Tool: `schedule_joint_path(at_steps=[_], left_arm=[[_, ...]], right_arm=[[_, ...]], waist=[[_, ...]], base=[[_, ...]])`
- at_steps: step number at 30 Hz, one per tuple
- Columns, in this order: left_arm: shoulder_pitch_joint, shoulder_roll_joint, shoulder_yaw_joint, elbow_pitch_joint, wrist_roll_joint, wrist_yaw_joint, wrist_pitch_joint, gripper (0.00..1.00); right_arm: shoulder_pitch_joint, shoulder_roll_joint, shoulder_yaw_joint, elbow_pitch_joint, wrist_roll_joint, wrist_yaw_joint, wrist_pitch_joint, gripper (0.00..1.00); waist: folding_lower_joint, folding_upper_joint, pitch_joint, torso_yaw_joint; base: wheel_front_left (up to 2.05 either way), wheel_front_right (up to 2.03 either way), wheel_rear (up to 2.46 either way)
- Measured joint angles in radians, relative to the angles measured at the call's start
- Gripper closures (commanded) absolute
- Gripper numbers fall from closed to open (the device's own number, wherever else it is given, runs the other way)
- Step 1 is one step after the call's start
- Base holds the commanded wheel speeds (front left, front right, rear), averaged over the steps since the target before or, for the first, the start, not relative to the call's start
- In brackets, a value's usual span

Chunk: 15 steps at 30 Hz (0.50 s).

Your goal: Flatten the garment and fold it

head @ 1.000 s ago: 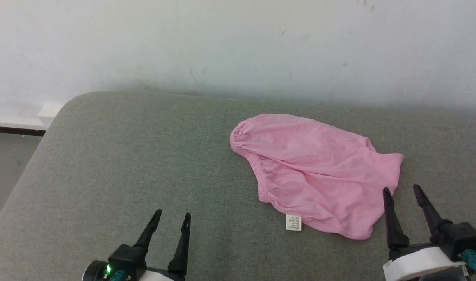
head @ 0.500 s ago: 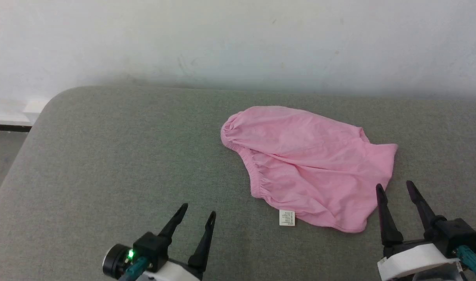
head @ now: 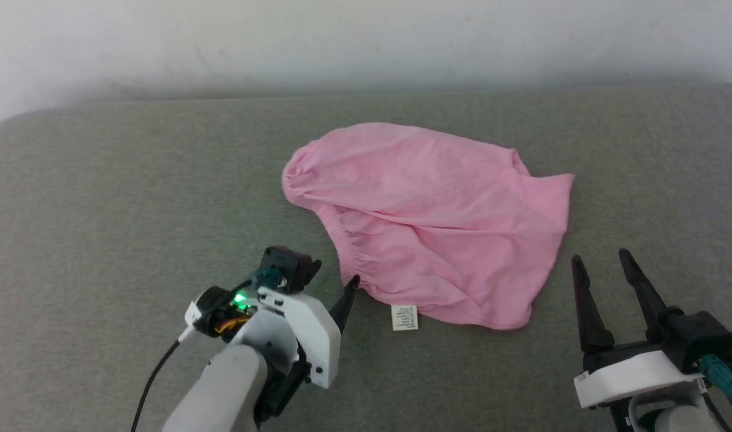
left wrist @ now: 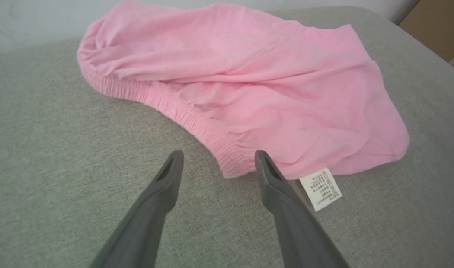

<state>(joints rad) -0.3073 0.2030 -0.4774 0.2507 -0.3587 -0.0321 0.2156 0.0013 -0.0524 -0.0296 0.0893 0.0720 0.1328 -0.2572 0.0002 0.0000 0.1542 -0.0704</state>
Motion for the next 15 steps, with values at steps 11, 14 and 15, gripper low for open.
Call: schedule_joint_path(at_steps=[11,14,15], left_arm=[[-0.095,-0.023,-0.002,0.164,-0.002,0.015,0.013,1.00],[-0.094,-0.033,0.009,0.170,-0.006,0.016,-0.059,1.00],[-0.090,-0.033,0.017,0.167,-0.006,0.019,-0.089,1.00]], right_arm=[[-0.018,0.000,-0.011,-0.001,0.014,0.000,0.000,0.00],[-0.017,0.000,-0.019,0.000,0.016,0.000,0.000,0.00],[-0.017,0.000,-0.021,0.000,0.016,0.000,0.000,0.00]], waist=[[-0.0002,0.0000,0.077,-0.082],[-0.0001,0.0000,0.075,-0.080],[-0.0003,0.0000,0.072,-0.077]], base=[[0.00,0.00,0.00],[0.00,0.00,0.00],[0.00,0.00,0.00]])
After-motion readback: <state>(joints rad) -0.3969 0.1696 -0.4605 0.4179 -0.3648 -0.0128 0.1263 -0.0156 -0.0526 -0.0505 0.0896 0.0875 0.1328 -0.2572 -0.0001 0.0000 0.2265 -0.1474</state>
